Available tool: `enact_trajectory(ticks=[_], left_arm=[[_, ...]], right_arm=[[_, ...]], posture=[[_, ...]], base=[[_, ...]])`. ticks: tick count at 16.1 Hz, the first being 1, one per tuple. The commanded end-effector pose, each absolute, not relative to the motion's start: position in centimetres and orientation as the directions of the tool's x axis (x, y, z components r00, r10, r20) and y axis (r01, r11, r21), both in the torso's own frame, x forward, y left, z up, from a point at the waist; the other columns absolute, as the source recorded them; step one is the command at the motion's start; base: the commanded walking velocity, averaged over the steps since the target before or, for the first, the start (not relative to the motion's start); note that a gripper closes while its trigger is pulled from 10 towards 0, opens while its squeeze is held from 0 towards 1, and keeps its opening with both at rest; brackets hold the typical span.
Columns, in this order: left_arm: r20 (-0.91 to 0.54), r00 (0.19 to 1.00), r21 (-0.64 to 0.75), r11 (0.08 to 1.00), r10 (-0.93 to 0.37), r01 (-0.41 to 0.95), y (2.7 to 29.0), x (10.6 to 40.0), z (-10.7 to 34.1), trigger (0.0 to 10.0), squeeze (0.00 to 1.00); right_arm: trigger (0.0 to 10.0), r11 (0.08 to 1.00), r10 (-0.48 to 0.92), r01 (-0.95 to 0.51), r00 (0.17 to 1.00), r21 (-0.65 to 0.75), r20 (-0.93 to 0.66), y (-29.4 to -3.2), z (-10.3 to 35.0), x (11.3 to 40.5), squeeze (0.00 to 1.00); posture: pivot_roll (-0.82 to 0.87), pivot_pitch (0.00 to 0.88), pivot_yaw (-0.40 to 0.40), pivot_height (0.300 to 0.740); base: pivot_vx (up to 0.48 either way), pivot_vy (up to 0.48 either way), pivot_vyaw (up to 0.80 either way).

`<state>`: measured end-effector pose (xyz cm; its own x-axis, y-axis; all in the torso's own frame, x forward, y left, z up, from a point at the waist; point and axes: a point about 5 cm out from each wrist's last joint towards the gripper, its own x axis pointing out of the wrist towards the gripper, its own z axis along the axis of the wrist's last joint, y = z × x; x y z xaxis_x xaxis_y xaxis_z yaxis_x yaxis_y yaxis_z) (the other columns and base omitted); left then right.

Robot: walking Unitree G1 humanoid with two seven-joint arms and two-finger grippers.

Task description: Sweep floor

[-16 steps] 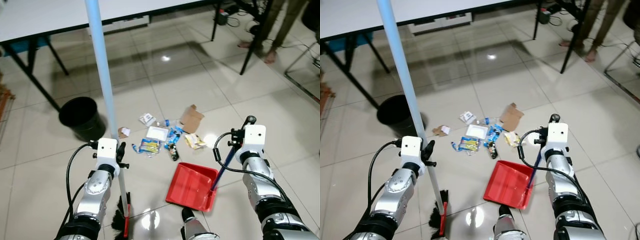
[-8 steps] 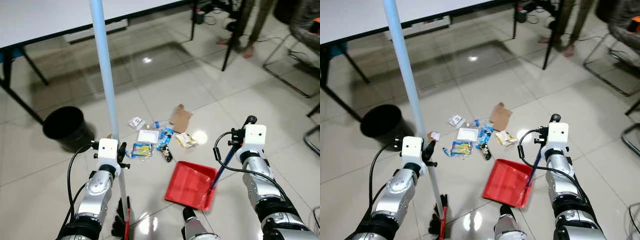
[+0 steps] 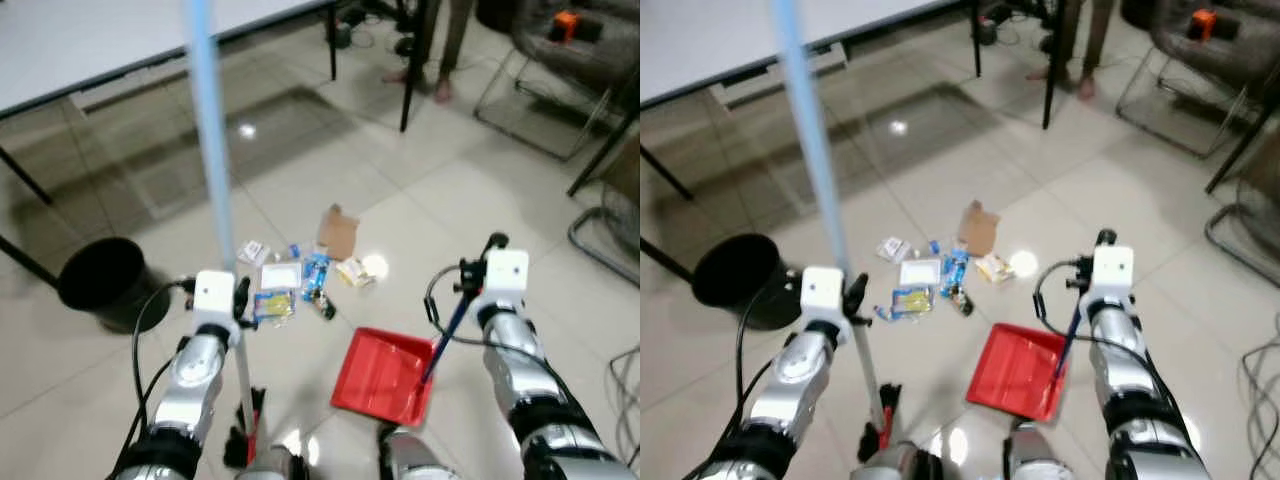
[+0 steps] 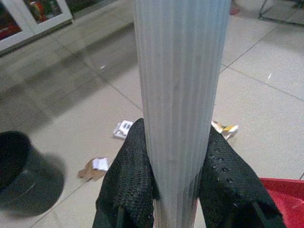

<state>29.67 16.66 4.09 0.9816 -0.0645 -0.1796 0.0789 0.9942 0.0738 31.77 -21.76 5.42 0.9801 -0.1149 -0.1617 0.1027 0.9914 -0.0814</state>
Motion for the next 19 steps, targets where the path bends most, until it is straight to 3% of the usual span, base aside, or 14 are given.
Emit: enact_trajectory(ticks=[1,19], left_arm=[[-0.172,0.984,0.093,0.994,-0.042,0.059,17.03,29.59,4.19,10.0,0.00],[-0.169,0.984,0.067,0.996,-0.055,0.067,16.83,29.56,4.38,10.0,0.00]], right_arm=[[10.0,0.993,-0.101,0.092,0.987,-0.078,-0.123,-21.44,6.12,32.14,0.00],[10.0,0.994,-0.077,0.067,0.989,-0.086,-0.123,-20.82,5.82,31.95,0.00]], posture=[[-0.20,0.159,0.131,0.740],[-0.20,0.168,0.138,0.740]], base=[[0.000,0.000,0.00],[0.013,0.000,0.00]])
